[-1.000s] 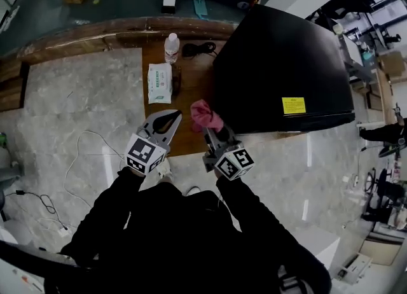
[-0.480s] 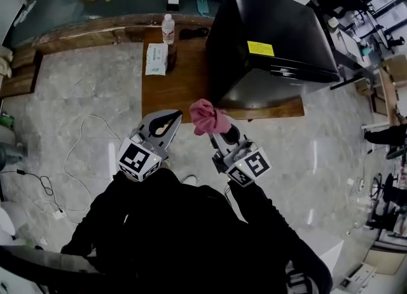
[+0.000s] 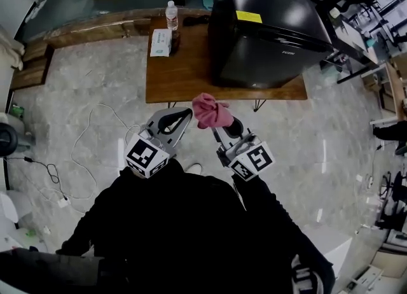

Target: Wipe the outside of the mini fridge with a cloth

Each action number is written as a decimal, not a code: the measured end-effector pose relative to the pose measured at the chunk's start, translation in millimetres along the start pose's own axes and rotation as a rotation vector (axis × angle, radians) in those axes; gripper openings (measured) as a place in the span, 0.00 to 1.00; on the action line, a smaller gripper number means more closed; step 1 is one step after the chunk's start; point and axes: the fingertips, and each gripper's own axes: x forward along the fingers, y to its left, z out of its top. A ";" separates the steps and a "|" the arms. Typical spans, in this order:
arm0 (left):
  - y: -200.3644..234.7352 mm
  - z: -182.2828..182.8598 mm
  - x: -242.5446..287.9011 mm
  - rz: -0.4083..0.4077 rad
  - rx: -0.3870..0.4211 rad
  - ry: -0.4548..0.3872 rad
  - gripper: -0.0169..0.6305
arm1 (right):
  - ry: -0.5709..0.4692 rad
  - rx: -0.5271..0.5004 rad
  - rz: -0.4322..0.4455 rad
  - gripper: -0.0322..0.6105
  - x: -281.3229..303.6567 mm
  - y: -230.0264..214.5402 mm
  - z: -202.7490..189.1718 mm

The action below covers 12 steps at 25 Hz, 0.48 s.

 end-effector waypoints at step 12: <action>-41.4 -18.6 -14.6 0.001 -0.002 0.080 0.04 | 0.016 0.035 0.016 0.16 -38.2 18.2 -13.7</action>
